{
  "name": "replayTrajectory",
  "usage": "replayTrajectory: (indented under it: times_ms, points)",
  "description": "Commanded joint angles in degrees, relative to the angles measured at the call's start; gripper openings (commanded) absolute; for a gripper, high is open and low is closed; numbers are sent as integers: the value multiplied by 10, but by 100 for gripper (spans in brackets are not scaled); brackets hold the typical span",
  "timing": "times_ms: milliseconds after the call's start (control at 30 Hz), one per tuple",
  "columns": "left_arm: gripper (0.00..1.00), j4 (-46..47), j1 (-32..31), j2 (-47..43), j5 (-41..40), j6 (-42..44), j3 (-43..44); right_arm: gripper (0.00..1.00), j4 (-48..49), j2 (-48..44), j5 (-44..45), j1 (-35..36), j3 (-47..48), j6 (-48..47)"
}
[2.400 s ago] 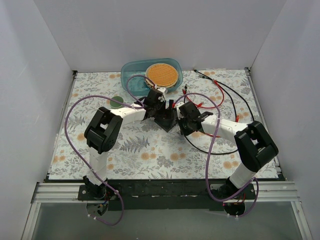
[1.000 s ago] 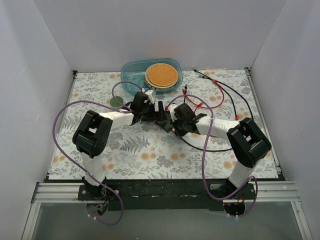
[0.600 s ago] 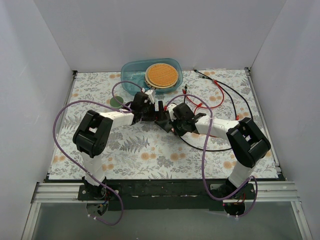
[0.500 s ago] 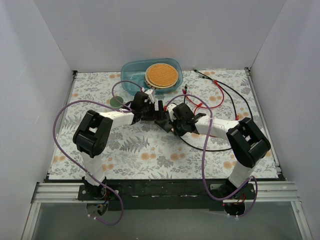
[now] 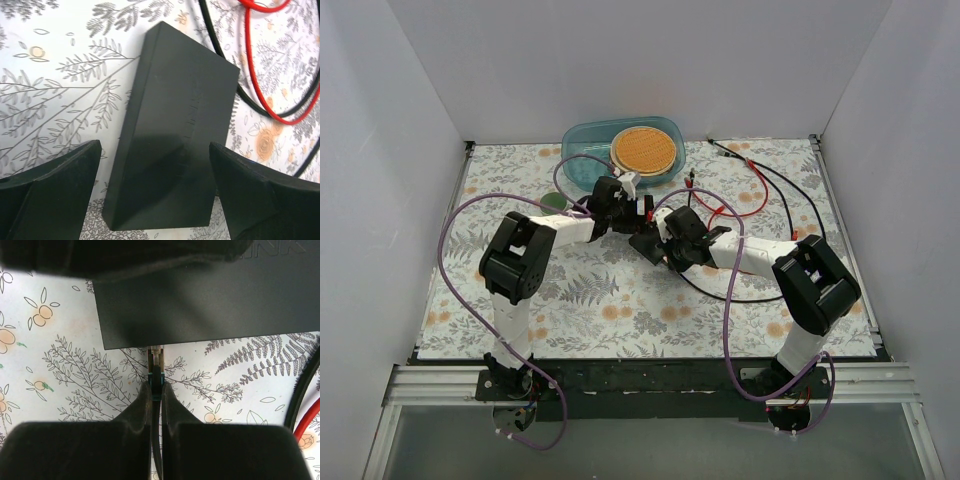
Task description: Insert the plug into the switch port
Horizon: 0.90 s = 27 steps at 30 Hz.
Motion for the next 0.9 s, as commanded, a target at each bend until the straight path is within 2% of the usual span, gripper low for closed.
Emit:
replayTrajectory:
  times_ms: [0,333,867]
  points:
    - [89,6,1,3,64,18,2,1,25,-8,5,4,23,7]
    - [81,-32,0,6,69,-13,-1,1,32,-16,-11,11,21,10]
    - [78,-54,1,13,62,-18,0,1,31,-15,29,21,33,30]
